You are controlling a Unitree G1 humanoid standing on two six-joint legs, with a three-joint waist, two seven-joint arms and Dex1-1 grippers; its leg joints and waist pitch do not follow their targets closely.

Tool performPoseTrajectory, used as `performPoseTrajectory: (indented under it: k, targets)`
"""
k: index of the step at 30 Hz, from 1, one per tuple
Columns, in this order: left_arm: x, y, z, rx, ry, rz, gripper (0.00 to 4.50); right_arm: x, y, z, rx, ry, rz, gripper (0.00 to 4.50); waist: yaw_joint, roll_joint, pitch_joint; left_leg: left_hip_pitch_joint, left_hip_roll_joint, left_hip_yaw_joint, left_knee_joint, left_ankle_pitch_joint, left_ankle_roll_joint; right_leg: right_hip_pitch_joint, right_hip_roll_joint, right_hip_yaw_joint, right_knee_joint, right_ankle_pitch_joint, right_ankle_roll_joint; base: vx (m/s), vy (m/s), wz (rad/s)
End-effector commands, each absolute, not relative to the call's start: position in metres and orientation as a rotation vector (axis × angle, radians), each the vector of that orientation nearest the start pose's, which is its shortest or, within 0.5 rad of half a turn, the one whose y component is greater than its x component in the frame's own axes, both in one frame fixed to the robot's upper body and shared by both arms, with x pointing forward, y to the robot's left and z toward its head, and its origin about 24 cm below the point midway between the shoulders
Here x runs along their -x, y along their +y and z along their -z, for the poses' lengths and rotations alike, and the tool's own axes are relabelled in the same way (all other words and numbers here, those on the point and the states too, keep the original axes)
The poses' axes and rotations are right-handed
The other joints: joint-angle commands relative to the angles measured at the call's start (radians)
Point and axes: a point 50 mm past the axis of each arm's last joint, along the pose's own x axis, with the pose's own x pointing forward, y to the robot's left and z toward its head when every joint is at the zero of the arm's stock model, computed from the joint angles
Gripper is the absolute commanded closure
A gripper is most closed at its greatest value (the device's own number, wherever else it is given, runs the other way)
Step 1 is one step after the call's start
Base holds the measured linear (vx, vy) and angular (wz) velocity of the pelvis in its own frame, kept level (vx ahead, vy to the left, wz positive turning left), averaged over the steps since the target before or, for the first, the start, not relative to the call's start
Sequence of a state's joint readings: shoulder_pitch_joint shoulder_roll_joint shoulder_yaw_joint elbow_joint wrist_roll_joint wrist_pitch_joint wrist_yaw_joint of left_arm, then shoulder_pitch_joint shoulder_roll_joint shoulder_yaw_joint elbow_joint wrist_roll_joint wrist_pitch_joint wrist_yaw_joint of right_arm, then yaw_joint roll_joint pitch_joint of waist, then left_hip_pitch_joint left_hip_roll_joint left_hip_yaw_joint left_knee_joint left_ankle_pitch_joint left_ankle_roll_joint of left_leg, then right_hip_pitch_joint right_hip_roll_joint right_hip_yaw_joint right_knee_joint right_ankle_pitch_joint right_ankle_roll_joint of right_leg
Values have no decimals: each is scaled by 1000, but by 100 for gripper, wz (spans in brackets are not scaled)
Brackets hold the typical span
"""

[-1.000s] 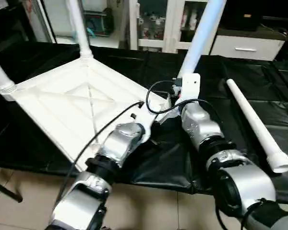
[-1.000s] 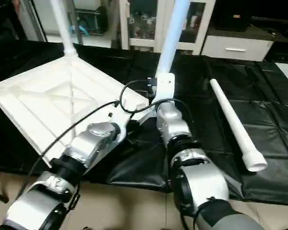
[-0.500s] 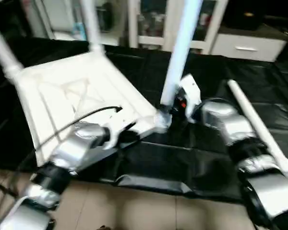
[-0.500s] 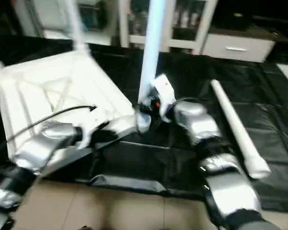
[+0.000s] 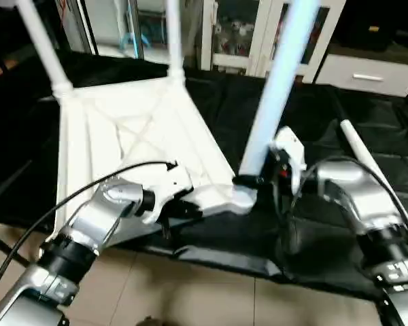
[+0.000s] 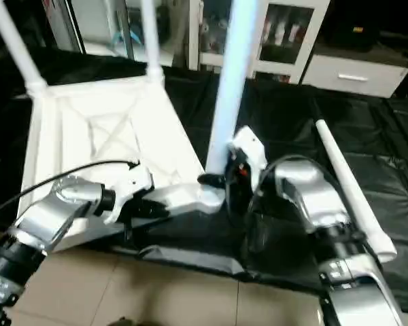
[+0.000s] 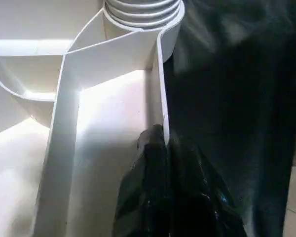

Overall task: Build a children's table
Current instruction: Insert table leg to table base

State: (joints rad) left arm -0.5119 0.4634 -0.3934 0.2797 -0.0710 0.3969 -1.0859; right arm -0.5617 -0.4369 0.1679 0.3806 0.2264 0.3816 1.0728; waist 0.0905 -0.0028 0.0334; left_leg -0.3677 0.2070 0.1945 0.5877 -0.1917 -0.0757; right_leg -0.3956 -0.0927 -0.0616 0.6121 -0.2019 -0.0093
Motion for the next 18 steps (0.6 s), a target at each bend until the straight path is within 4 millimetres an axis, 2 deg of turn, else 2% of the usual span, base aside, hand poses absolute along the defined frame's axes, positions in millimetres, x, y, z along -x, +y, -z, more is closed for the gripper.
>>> performPoseTrajectory:
  k: [1,3,4,6,7,8,10,13,14,15,16,18]
  targets:
    - [-299,119,-77,-431,446,1346,450,-308,-175,-44,123,627,-1017,266,-9,3,-50,18,25,-8,-73,-176,1,41,-44,41,-64,-76,-212,0,0,0]
    - [-301,120,-76,-439,446,1327,450,-309,-175,-39,131,622,-975,266,-9,5,-50,19,26,-8,-73,-176,1,40,-44,41,-65,-81,-211,0,0,0]
    - [-304,120,-74,-445,448,1295,450,-312,-173,-34,135,607,-891,266,-11,5,-49,18,25,-8,-74,-184,-3,39,-43,41,-66,-94,-208,0,0,0]
    - [-306,120,-73,-443,449,1275,450,-316,-173,-31,127,595,-824,266,-16,7,-44,20,25,-10,-80,-225,-20,36,-44,41,-73,-156,-197,0,0,0]
    - [-310,119,-72,-430,447,1228,450,-323,-171,-28,102,574,-710,266,-19,9,-39,24,25,-13,-86,-283,-38,33,-45,40,-80,-236,-180,0,0,0]
    - [-310,119,-72,-430,447,1228,450,-323,-171,-28,102,574,-710,266,-27,8,-31,32,22,-15,-90,-366,-55,24,-46,39,-94,-353,-157,0,0,0]
    - [-312,117,-71,-418,445,1202,450,-326,-169,-26,84,566,-647,266,-37,8,-34,35,23,-25,-92,-415,-68,26,-50,38,-101,-431,-125,0,0,0]
    - [-318,100,-70,-374,441,1146,450,-340,-160,-19,23,571,-419,266,-58,9,-33,30,21,-31,-95,-442,-84,22,-48,35,-103,-451,-118,0,0,0]
    - [-319,94,-70,-370,441,1136,450,-343,-157,-18,23,571,-375,266,-66,8,-34,27,20,-35,-95,-444,-87,25,-48,33,-102,-447,-116,0,0,0]
    - [-319,91,-70,-365,442,1132,450,-344,-155,-17,20,572,-361,266,-66,8,-34,27,20,-35,-95,-444,-87,25,-48,33,-102,-447,-116,0,0,0]
    - [-320,82,-70,-345,449,1109,450,-347,-150,-15,17,581,-314,266,-72,8,-34,20,20,-37,-96,-441,-84,28,-50,33,-102,-440,-115,0,0,0]
    - [-321,72,-69,-319,464,1069,450,-350,-144,-14,38,581,-273,266,-78,9,-34,24,17,-39,-93,-447,-80,23,-48,32,-105,-433,-121,0,0,0]
